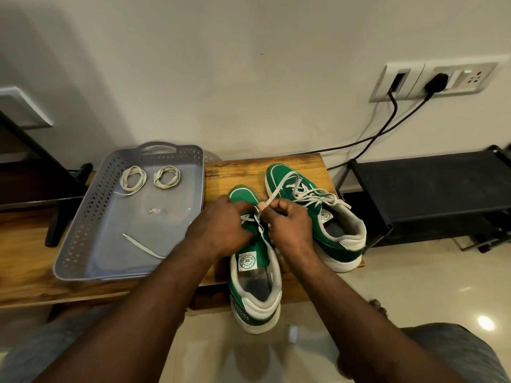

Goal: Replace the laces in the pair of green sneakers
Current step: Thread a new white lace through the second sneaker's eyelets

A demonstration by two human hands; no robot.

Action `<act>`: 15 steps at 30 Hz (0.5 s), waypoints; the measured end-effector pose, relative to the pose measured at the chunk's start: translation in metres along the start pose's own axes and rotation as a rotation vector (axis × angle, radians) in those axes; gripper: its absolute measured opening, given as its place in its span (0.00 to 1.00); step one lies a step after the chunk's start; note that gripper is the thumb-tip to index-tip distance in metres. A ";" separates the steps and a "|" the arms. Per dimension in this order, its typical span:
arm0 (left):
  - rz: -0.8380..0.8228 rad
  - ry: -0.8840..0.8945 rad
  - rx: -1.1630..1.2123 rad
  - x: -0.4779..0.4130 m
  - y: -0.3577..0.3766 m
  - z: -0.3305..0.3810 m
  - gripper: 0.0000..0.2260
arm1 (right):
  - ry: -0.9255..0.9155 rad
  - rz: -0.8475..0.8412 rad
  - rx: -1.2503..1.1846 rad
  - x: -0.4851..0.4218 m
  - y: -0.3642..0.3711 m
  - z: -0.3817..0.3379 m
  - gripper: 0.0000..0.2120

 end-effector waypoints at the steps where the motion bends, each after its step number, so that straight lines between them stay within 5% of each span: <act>1: -0.003 -0.003 -0.015 0.000 0.002 0.001 0.29 | -0.019 0.004 -0.034 0.002 -0.001 -0.006 0.11; 5: 0.067 0.022 0.000 -0.001 -0.004 0.007 0.25 | -0.126 0.020 -0.139 0.010 -0.010 -0.034 0.10; 10: 0.161 0.240 0.563 0.004 -0.027 0.030 0.11 | -0.243 0.015 -0.194 0.022 -0.026 -0.074 0.12; 15: 0.166 0.430 0.797 0.026 -0.033 0.062 0.07 | -0.273 0.068 -0.318 0.040 -0.044 -0.112 0.09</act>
Point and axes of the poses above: each hand's wrist, its own x-axis away from the middle knuckle, its own y-axis out of the palm, z = x × y, the point moved 3 cm from there along -x, towards the middle knuckle, and after that the axes turned 10 degrees about -z, right-handed, at the moved point
